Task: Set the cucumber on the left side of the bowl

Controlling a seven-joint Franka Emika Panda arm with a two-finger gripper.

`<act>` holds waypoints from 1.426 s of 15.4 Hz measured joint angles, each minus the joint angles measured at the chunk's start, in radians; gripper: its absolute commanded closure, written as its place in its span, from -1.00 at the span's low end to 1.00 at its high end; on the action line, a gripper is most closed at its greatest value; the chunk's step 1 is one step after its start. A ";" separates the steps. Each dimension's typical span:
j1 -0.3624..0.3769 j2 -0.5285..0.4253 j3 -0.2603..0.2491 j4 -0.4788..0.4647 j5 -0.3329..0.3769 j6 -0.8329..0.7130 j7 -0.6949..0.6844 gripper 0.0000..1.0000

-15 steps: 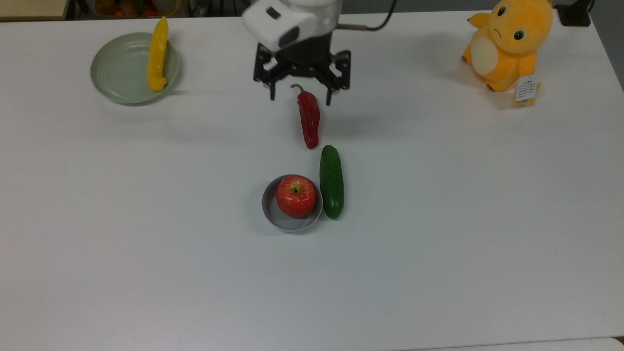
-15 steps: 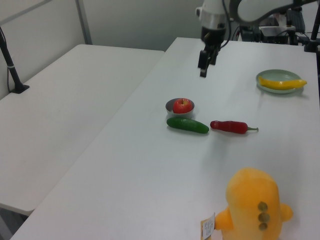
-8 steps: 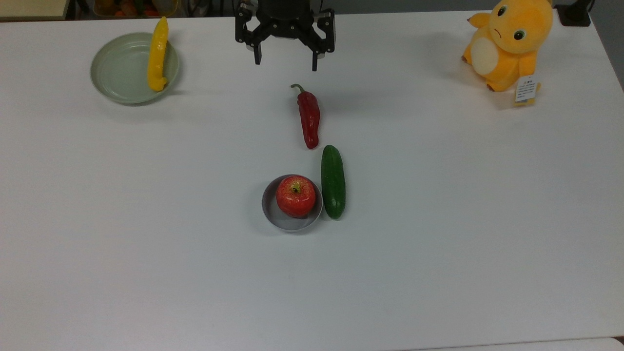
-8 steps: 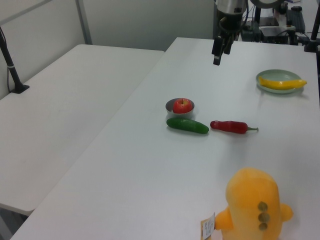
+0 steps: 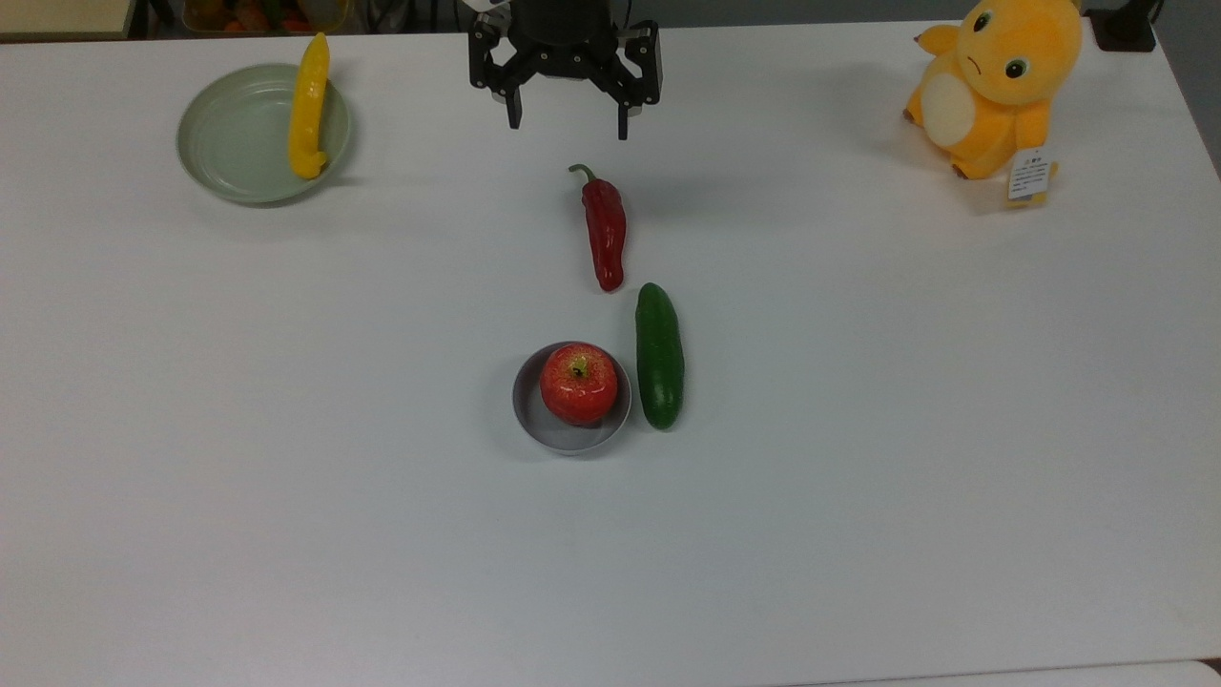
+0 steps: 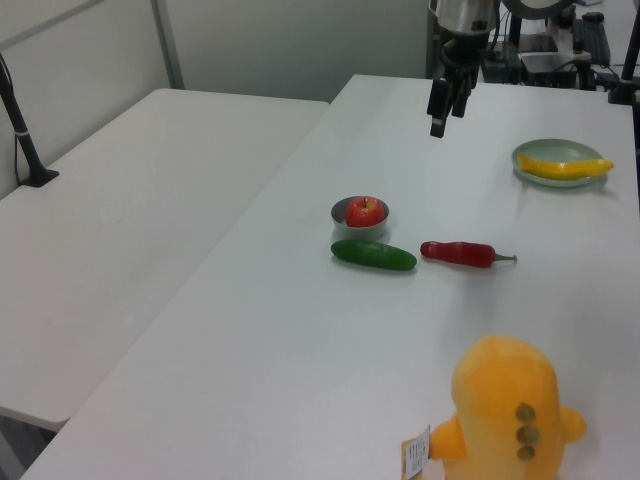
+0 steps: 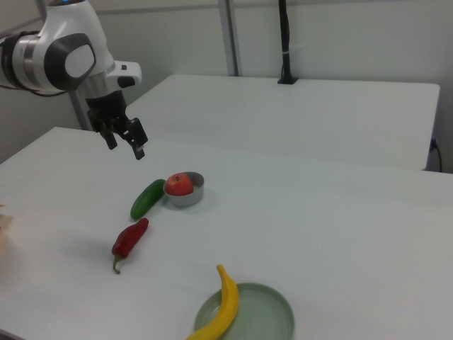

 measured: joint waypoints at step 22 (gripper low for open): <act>0.007 0.003 0.000 -0.007 0.019 0.002 -0.048 -1.00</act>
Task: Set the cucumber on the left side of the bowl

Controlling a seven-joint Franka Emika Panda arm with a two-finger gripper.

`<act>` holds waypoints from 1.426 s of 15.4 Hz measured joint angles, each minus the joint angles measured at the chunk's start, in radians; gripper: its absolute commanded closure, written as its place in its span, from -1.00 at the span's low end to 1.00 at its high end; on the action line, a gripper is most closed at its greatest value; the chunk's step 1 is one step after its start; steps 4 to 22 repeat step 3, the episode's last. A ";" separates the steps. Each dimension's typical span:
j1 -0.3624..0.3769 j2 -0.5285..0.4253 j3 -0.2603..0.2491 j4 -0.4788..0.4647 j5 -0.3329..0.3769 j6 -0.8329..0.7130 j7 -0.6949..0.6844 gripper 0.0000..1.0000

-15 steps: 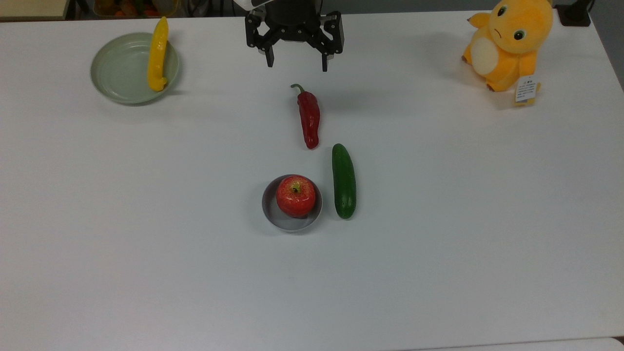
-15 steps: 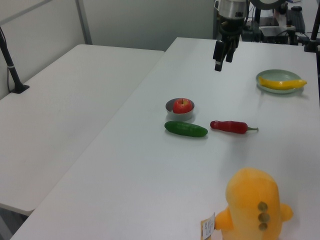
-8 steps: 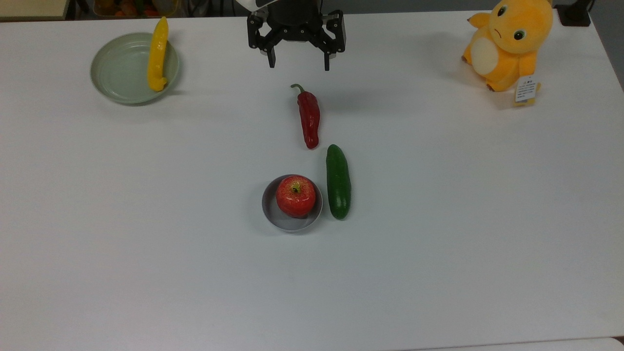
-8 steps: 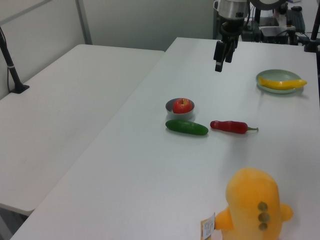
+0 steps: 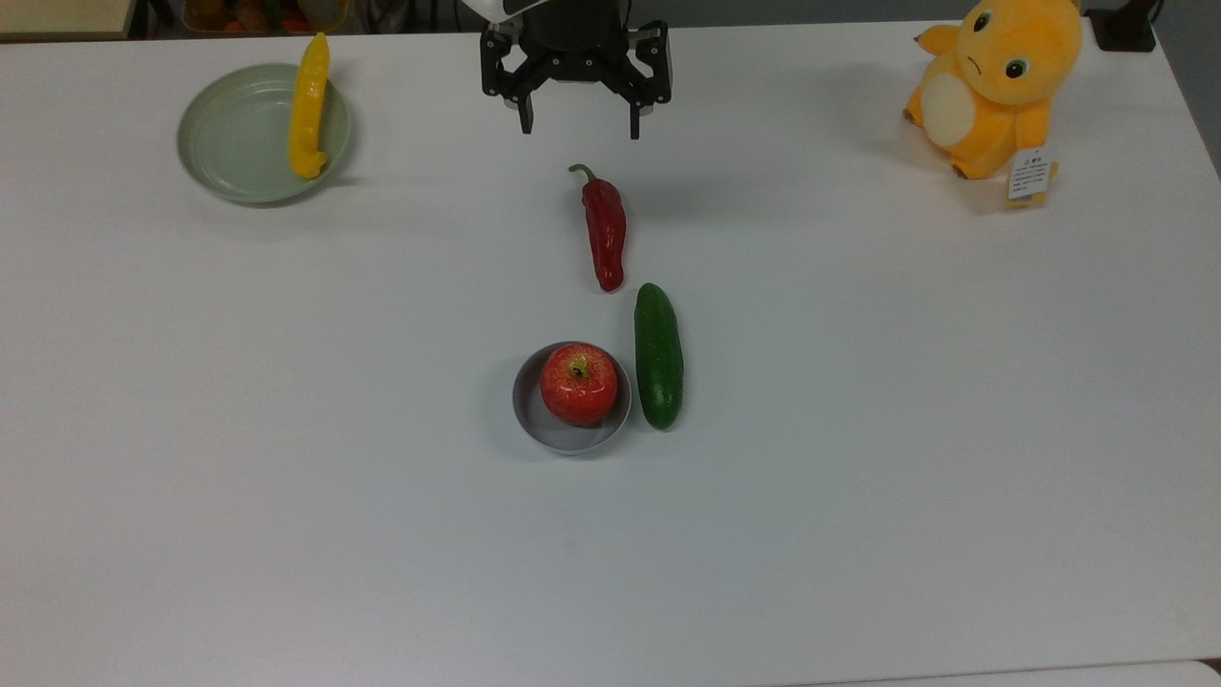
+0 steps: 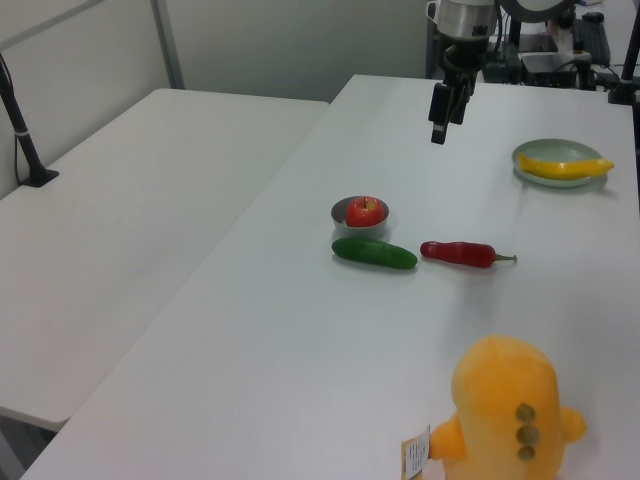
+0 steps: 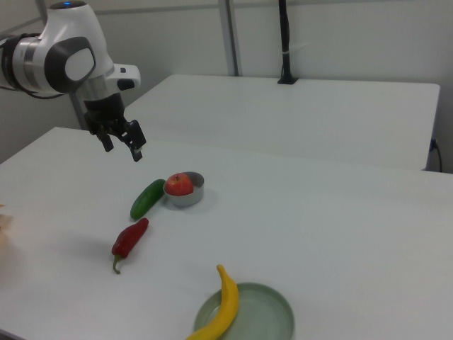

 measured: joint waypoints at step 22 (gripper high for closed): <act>0.001 0.000 0.000 0.000 -0.014 0.000 0.000 -1.00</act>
